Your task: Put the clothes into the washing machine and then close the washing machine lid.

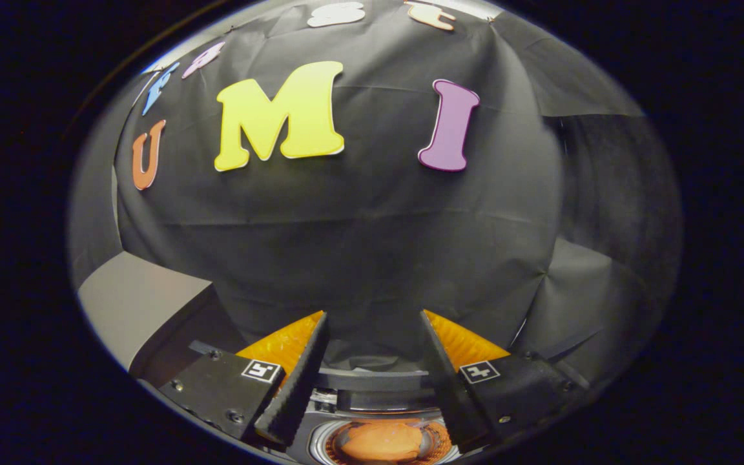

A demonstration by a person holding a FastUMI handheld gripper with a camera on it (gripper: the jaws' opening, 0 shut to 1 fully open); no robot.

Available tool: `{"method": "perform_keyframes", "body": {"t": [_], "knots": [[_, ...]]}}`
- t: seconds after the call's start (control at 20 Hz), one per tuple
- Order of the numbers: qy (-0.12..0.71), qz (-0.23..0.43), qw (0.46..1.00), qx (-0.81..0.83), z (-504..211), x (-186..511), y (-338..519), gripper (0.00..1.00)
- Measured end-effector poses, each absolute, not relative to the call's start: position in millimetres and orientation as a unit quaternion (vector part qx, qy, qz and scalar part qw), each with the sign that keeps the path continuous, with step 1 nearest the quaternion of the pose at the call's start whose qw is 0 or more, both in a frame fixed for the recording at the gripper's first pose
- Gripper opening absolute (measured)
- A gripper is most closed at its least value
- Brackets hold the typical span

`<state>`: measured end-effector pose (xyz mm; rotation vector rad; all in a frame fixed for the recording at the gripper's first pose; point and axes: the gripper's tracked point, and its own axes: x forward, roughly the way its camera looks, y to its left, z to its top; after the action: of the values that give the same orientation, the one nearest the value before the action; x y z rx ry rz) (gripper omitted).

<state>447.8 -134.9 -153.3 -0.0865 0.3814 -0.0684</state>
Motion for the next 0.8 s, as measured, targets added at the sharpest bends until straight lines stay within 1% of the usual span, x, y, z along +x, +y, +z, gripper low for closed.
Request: {"method": "perform_keyframes", "body": {"t": [0.8], "knots": [[0.162, -0.013, 0.986, -0.044, -148.8, 445.5, -132.0, 0.86]]}}
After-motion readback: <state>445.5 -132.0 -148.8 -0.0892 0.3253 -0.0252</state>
